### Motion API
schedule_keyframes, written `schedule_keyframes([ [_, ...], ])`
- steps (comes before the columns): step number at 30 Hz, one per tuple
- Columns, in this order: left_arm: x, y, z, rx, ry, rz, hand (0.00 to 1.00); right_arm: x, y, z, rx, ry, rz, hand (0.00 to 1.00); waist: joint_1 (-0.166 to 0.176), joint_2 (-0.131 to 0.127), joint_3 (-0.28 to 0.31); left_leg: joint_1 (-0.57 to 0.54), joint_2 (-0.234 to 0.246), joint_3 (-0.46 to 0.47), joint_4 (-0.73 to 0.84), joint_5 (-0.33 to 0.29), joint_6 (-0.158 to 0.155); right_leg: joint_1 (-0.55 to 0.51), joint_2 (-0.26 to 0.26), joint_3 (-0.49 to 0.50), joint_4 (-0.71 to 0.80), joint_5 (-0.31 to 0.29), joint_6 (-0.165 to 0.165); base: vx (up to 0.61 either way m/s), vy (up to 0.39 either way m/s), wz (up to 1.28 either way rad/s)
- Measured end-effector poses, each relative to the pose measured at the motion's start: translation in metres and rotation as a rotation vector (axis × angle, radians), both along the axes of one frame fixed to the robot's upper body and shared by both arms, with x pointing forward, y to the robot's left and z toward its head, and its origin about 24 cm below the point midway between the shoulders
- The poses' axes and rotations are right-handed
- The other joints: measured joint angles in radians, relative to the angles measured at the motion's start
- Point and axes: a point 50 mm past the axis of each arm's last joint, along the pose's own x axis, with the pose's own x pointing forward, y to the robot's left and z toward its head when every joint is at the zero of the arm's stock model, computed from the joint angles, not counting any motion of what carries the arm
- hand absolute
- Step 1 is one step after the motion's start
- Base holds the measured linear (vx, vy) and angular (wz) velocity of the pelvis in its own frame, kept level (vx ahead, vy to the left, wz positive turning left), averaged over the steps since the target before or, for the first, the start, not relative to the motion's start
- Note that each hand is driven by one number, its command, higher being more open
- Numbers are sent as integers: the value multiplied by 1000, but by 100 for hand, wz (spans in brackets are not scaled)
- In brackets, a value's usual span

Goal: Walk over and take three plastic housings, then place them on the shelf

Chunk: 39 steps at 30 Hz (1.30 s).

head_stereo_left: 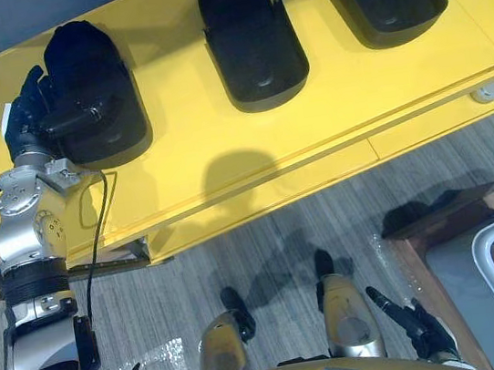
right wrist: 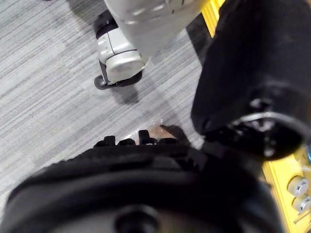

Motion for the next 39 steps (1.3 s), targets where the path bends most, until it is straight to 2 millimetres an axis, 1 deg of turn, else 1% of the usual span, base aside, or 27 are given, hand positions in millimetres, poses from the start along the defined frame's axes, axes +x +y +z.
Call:
schedule_keyframes([
  [2, 4, -1, 3, 42, 25, 41, 100, -1, -1, 0, 5, -4, -22, 100, -5, 0, 0, 3, 0, 1, 0, 0, 0, 2, 1, 1, 0, 0, 0, 0, 0, 0],
  [6, 9, -3, 2, 101, 63, 63, 100, -4, -2, -2, 1, 1, -30, 100, -7, 1, -1, 24, -1, 5, -3, 0, 0, 18, 1, 3, -2, 0, 0, 6, 1, -3],
  [10, 10, -2, 2, 224, 142, 94, 100, -15, -1, -8, 23, 37, -51, 100, -10, 1, -3, 74, -5, 8, -27, 4, -3, 60, 5, 2, -21, 0, 0, 7, -4, -3],
  [11, 10, -1, 3, 231, 146, 97, 100, -17, 0, -9, 26, 47, -54, 100, -10, 2, -5, 80, -6, 8, -32, 5, -3, 68, 6, 2, -26, 0, 0, 0, 0, 0],
  [14, 8, 5, 13, 307, 156, 129, 100, -31, 2, -16, 48, 101, -86, 100, -13, 5, -29, 110, -19, 4, -81, 26, -5, 89, 6, -6, -48, 2, 3, 22, -9, 5],
  [16, 8, 9, 28, 342, 131, 141, 100, -40, 5, -20, 66, 133, -127, 100, -15, 8, -51, 139, -23, -3, -115, 40, -4, 122, 8, -21, -72, 4, 4, 50, -10, 12],
  [17, 8, 9, 31, 345, 122, 142, 100, -42, 6, -21, 71, 141, -137, 100, -14, 9, -61, 146, -24, -5, -122, 42, -3, 129, 9, -24, -76, 4, 4, 57, -4, 8],
  [19, 6, 9, 40, 363, 73, 135, 100, -49, 6, -23, 80, 165, -162, 100, -14, 15, -104, 176, -25, -8, -143, 44, -4, 169, 13, -36, -106, 4, 5, 75, 3, 7],
  [20, 6, 7, 43, 365, 57, 128, 100, -51, 6, -24, 81, 172, -169, 100, -13, 19, -116, 183, -26, -10, -149, 45, -4, 177, 13, -39, -111, 4, 5, 88, 12, 8],
  [22, 4, -5, 58, 344, -51, 67, 100, -57, 5, -26, 86, 193, -198, 100, -5, 27, -157, 207, -30, -13, -167, 48, -3, 213, 13, -49, -139, 6, 8, 65, 16, 9],
  [23, 4, -9, 62, 344, -81, 51, 100, -58, 5, -26, 88, 196, -205, 100, -1, 29, -166, 212, -31, -13, -172, 49, -3, 218, 13, -52, -143, 7, 8, 39, 13, 12],
  [24, 1, -15, 72, 344, -150, 19, 100, -58, 4, -27, 92, 196, -220, 100, -2, 31, -177, 224, -35, -18, -188, 56, -4, 232, 12, -61, -153, 8, 9, 24, 6, 10],
  [25, -1, -19, 77, 344, -186, 2, 100, -57, 5, -27, 94, 195, -225, 100, -2, 32, -181, 231, -36, -21, -197, 60, -5, 240, 12, -65, -159, 9, 10, 10, 4, 15],
  [26, -5, -28, 88, 343, -269, -43, 100, -54, 5, -29, 101, 195, -234, 100, -1, 34, -202, 231, -37, -25, -207, 66, -6, 245, 14, -69, -171, 14, 10, -5, 0, 10],
  [28, -12, -39, 100, 346, -375, -93, 100, -50, 4, -29, 103, 185, -242, 100, 6, 36, -220, 234, -38, -25, -226, 77, -8, 246, 16, -72, -181, 21, 9, -8, -2, 4],
  [29, -18, -47, 108, 354, -452, -127, 100, -47, 3, -29, 103, 176, -252, 100, 9, 37, -221, 247, -40, -24, -238, 83, -9, 259, 17, -73, -194, 29, 10, 0, 0, 0],
  [30, -22, -51, 111, 351, -488, -148, 100, -46, 2, -29, 102, 173, -254, 100, 10, 37, -222, 252, -40, -24, -242, 84, -9, 266, 18, -74, -201, 32, 11, -50, 1, -3],
  [31, -34, -59, 115, 356, -579, -190, 100, -43, 1, -28, 98, 163, -260, 100, 12, 38, -225, 263, -44, -23, -256, 89, -9, 282, 18, -79, -217, 39, 13, -45, 1, -1],
  [32, -37, -61, 114, 358, -598, -198, 100, -43, 1, -28, 96, 162, -261, 100, 12, 39, -228, 264, -44, -23, -258, 89, -9, 283, 18, -80, -218, 40, 13, -55, 6, 3],
  [33, -50, -66, 110, 350, -667, -216, 100, -44, 0, -28, 92, 158, -266, 100, 14, 42, -243, 264, -50, -24, -272, 97, -7, 284, 16, -84, -231, 47, 18, -23, 10, 6],
  [34, -60, -67, 103, 329, -716, -222, 100, -44, 0, -27, 90, 158, -267, 100, 17, 45, -253, 264, -53, -26, -286, 103, -7, 285, 15, -87, -240, 52, 20, -23, 13, 9],
  [35, -71, -68, 91, 296, -752, -220, 100, -44, 0, -28, 89, 160, -269, 100, 23, 43, -261, 265, -56, -28, -297, 109, -7, 287, 15, -92, -247, 56, 20, -5, 13, 15],
  [36, -84, -68, 71, 239, -779, -208, 100, -45, 2, -28, 92, 163, -272, 100, 29, 48, -274, 266, -57, -36, -302, 113, -8, 293, 15, -99, -249, 56, 20, -3, -1, 21],
  [37, -97, -69, 42, 175, -763, -181, 100, -46, 7, -30, 96, 171, -279, 100, 40, 36, -283, 266, -56, -45, -303, 114, -9, 302, 15, -111, -255, 56, 20, 1, -10, 24],
  [38, -105, -71, 28, 141, -747, -163, 100, -46, 10, -30, 100, 172, -280, 100, 45, 40, -288, 268, -56, -54, -303, 115, -9, 312, 16, -121, -260, 56, 21, -11, -26, 33],
  [39, -120, -75, 0, 98, -688, -111, 100, -44, 17, -32, 105, 178, -262, 100, 54, 27, -290, 270, -56, -69, -311, 122, -10, 322, 16, -136, -263, 56, 20, -21, -28, 40],
])
